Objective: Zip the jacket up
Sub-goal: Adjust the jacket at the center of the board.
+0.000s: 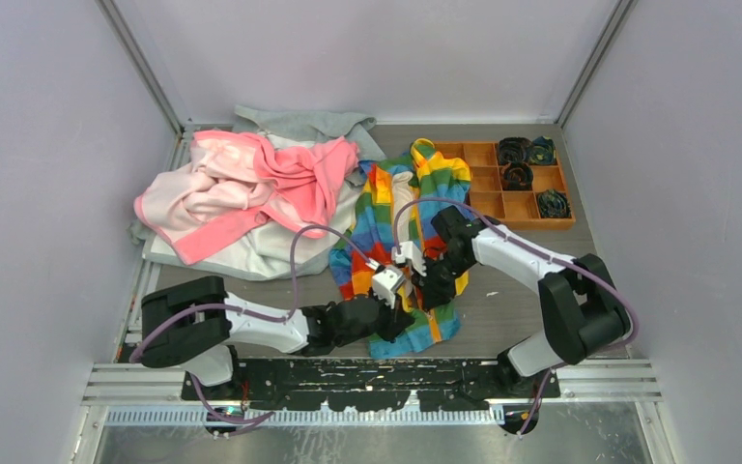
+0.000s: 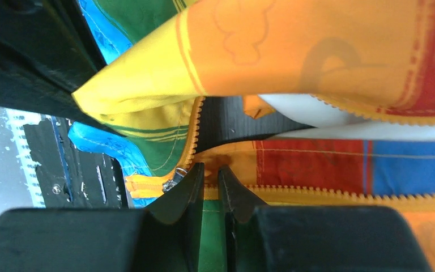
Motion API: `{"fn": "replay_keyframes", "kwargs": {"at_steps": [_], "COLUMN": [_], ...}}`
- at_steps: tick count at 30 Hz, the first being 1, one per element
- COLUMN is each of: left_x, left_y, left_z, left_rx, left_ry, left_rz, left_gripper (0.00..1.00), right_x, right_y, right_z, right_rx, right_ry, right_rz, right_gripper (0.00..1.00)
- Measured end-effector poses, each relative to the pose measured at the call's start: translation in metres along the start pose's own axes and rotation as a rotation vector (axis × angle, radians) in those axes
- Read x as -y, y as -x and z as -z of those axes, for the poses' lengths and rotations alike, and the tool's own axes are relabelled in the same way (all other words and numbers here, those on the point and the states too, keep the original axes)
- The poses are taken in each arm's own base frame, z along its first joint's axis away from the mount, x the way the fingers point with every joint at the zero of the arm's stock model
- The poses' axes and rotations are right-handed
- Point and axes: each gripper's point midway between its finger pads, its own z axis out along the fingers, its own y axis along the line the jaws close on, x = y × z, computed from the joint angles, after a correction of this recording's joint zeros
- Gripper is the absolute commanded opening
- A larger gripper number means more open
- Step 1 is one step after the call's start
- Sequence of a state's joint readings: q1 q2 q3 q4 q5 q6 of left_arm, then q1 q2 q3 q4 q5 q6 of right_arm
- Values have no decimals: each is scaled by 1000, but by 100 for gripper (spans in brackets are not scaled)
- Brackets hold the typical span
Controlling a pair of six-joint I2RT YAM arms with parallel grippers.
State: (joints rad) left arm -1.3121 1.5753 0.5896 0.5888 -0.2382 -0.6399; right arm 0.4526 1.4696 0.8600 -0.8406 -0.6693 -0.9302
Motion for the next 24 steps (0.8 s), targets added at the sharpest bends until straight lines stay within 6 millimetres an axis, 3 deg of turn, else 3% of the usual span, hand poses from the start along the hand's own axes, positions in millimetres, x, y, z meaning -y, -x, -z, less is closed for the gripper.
{"fn": "replay_keyframes", "kwargs": {"at_steps": [8,12,19,24], "left_x": [-5,-13,-20,-23], "left_y": [5,-1,-7,-17], "left_z": [10,11,12,11], "left_rx": [-12,-44,-86,-123], "left_ry": [-31,-38,-62,-70], "left_rz": [-60,-56,-37,-34], "left_gripper": [0,0,0,0], "right_x": [-6,-6,-9,-22], "right_y": [-1,4,30,20], "right_z": [-14,-11,16,18], "right_rx": [-37,-21,58,29], "right_ry": [38,24,-36,45], "right_rz": [-26,-28,104,282], "right_gripper": [23,35,61,81]}}
